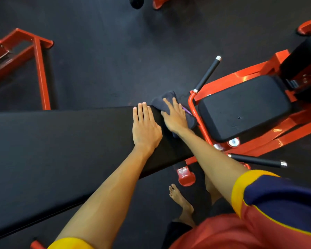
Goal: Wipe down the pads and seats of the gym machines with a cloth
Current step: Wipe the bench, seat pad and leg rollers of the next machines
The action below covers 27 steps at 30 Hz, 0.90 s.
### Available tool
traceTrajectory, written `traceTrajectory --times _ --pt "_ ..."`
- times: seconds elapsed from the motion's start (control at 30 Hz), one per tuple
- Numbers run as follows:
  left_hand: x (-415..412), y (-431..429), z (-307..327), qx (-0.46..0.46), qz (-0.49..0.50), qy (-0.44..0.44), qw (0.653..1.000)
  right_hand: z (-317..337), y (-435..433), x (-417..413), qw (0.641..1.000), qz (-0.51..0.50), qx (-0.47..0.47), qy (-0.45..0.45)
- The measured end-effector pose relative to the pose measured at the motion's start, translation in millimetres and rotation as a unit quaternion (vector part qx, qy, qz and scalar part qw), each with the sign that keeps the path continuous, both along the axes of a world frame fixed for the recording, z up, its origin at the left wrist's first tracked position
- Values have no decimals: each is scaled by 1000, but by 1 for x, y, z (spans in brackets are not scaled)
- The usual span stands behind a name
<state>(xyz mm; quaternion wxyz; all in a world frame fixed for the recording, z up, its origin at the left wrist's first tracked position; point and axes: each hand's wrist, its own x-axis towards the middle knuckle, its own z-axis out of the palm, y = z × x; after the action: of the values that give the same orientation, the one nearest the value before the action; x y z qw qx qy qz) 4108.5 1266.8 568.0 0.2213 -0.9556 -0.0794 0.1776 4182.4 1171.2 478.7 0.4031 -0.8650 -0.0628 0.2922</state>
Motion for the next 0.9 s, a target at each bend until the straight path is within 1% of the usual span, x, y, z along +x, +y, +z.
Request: traceTrajectory --times 0.1,0.13,0.2,0.27,0.37,0.4,0.47,0.53,0.6,0.63,0.7,0.77,0.8,0.83,0.9 --pt "1 -1 -4 0 3 6 1000 -3 -30 -38 997 26 66 -35" --pt "0 -2 -4 2 3 8 1000 -11 -45 -49 996 31 70 -47" --pt "4 -3 -5 7 3 5 1000 -35 -67 -43 998 19 40 -49" --pt "5 -5 -5 3 7 0 1000 -48 -74 -20 999 -9 22 -23" --pt "6 -6 -6 -2 11 2 1000 -37 -54 28 1000 -17 -17 5" --pt "7 -6 -6 -2 13 3 1000 -35 -40 37 1000 -12 -9 -8" --pt "8 -5 -8 -1 12 2 1000 -17 -11 39 997 44 16 -56" --pt "10 -5 -10 1 7 3 1000 -11 2 36 993 73 39 -83" --pt "11 -5 -10 -1 5 5 1000 -15 -4 36 991 66 39 -106" --pt "12 -5 -10 -4 5 4 1000 -22 -9 40 992 56 24 -112" --pt "14 -5 -11 -5 5 3 1000 -42 -21 55 997 23 -27 -70" --pt "15 -6 -12 -8 10 7 1000 -53 -29 71 997 -22 -65 19" --pt "15 -6 -13 -9 11 10 1000 -54 -29 76 995 -44 -72 44" --pt "15 -6 -13 -7 12 12 1000 -51 -26 78 995 -48 -78 51" --pt "17 -6 -14 -6 8 10 1000 -36 -14 73 997 -11 -80 14"
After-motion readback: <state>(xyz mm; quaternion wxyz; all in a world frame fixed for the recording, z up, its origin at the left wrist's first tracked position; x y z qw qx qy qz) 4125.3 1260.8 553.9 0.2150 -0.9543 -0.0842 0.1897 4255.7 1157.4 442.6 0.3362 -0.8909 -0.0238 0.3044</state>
